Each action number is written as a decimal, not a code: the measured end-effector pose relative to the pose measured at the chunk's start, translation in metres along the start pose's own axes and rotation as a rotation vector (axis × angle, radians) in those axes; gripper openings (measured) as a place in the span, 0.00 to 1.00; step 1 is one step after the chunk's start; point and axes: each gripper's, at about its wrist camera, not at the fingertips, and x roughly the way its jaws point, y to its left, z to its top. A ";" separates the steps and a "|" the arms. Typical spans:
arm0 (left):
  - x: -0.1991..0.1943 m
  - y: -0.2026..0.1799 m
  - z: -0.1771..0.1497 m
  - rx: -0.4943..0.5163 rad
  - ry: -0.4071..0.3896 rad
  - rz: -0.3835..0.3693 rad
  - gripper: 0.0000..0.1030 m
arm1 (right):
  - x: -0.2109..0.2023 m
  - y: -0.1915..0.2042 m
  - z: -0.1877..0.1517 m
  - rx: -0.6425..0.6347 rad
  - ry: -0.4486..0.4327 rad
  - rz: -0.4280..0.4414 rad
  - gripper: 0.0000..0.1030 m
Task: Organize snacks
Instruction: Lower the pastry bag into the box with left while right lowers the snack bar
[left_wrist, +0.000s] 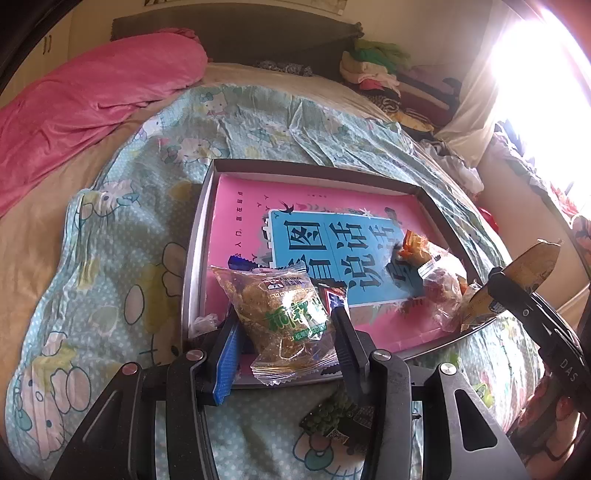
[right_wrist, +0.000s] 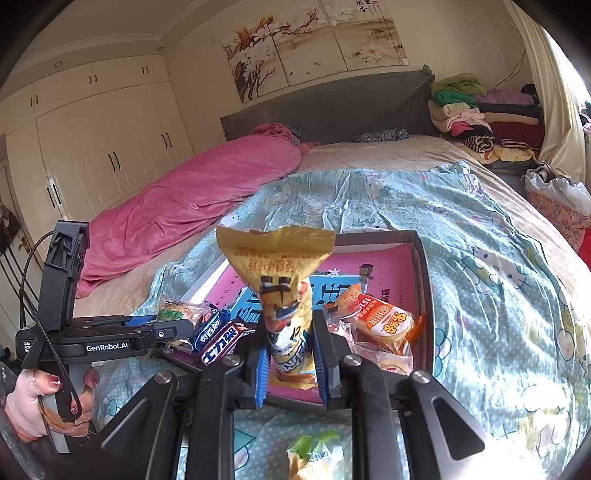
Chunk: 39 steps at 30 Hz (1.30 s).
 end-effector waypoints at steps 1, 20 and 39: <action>0.001 0.000 0.000 0.001 0.000 0.001 0.47 | 0.002 0.000 0.000 -0.001 0.004 -0.001 0.20; 0.007 -0.003 0.003 0.010 -0.003 0.014 0.47 | 0.035 0.002 -0.006 -0.017 0.104 0.005 0.20; 0.011 -0.008 0.008 0.015 -0.010 0.020 0.47 | 0.055 0.012 -0.017 -0.055 0.164 0.012 0.21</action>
